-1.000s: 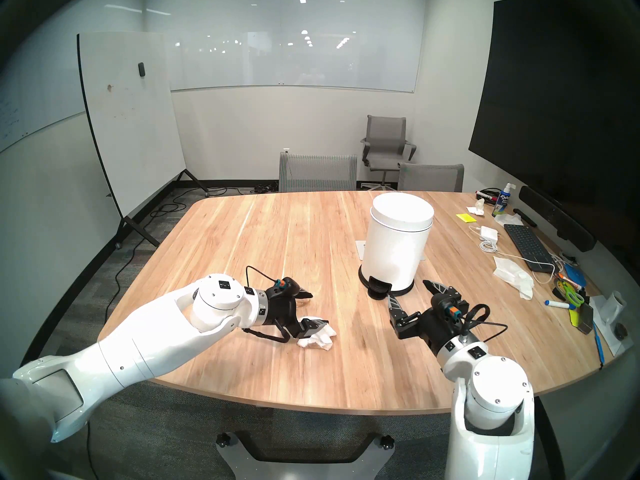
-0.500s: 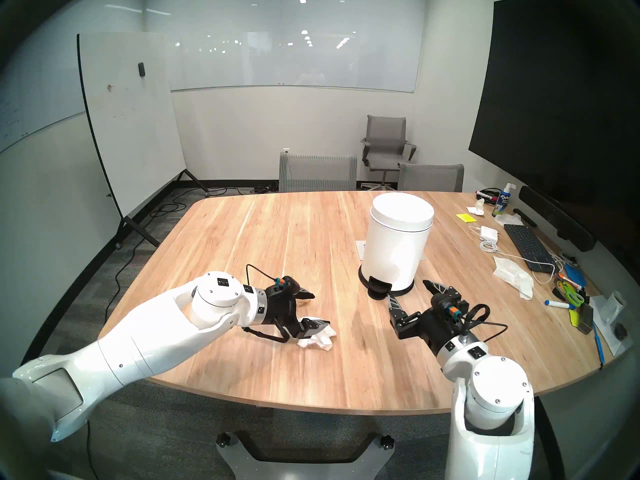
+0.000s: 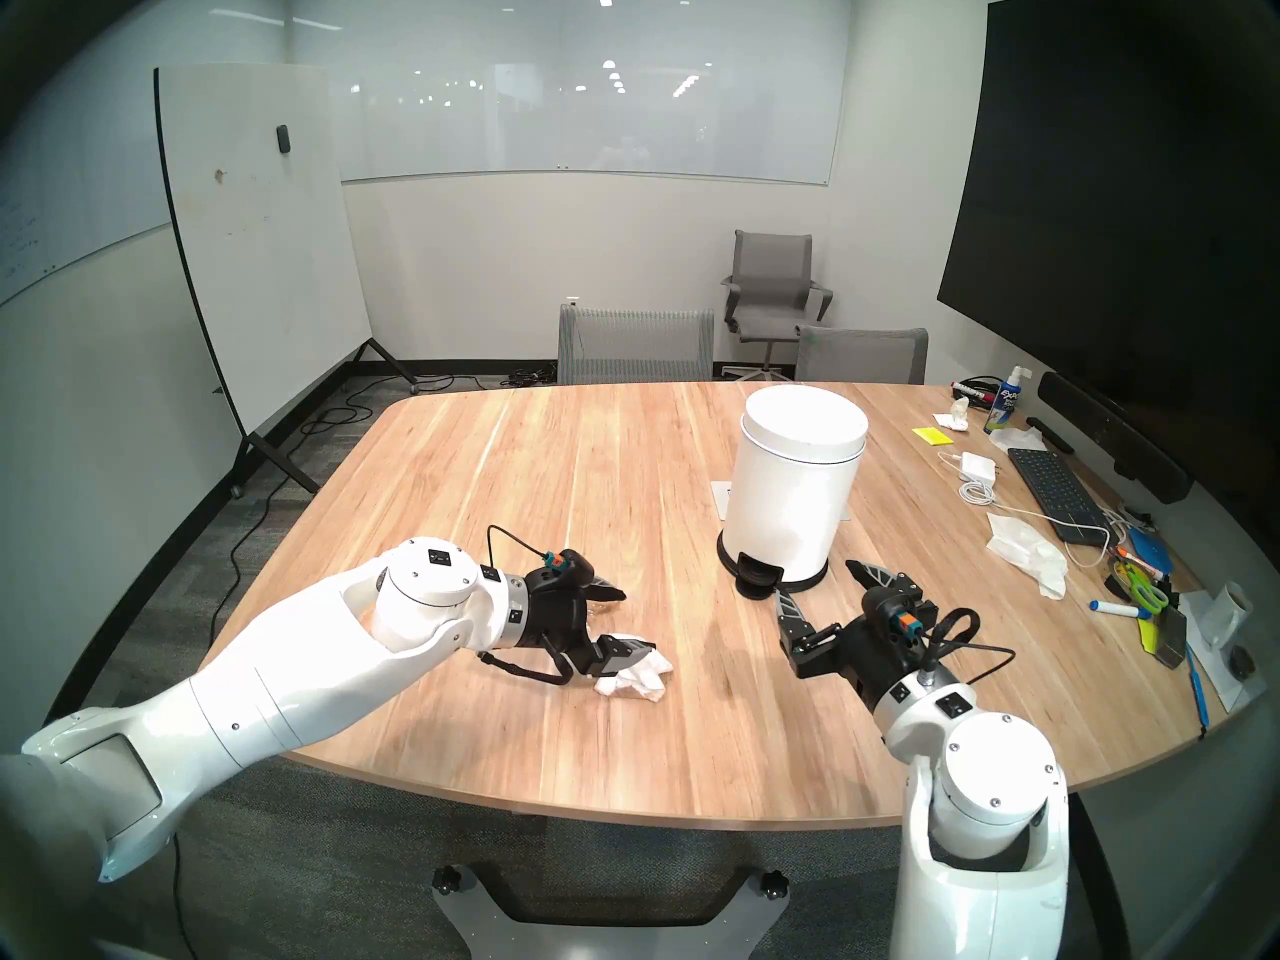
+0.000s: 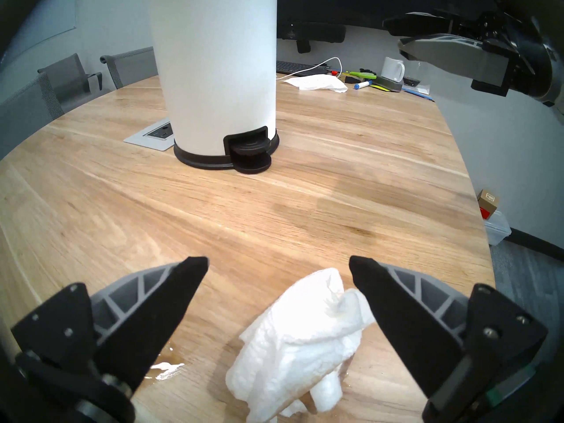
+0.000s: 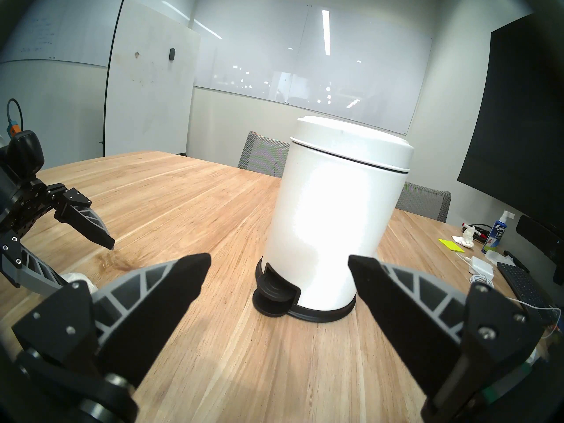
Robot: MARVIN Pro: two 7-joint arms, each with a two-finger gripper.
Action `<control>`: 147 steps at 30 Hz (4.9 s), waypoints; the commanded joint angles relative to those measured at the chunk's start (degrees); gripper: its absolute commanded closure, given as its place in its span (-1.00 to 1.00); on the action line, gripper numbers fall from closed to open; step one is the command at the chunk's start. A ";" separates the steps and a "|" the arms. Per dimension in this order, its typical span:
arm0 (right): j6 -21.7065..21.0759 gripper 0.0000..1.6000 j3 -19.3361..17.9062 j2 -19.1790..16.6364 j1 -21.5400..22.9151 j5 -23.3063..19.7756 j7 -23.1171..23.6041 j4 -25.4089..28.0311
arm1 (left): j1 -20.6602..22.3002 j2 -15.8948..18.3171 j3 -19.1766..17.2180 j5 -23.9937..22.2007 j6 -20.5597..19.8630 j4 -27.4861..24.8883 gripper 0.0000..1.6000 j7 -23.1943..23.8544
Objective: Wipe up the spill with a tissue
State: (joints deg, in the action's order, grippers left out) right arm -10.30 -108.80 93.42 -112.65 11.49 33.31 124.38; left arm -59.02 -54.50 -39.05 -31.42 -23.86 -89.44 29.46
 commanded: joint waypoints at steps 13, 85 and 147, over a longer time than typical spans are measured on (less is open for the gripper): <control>0.06 -1.00 0.15 0.00 0.17 -0.03 0.02 1.35 | -0.12 1.37 1.18 1.18 1.04 -0.50 -1.00 2.34; 0.11 -1.00 0.15 -0.01 0.19 -0.05 0.02 1.30 | 1.70 -4.62 -2.69 -0.67 2.42 13.51 1.00 -7.79; 0.12 -1.00 0.15 -0.01 0.20 -0.06 0.03 1.27 | 1.80 3.12 -5.80 -3.96 1.44 16.16 1.00 -1.66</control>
State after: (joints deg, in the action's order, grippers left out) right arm -10.30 -108.78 93.42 -112.66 11.49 33.31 124.38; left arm -55.01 -56.55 -43.86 -34.52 -22.53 -69.28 26.15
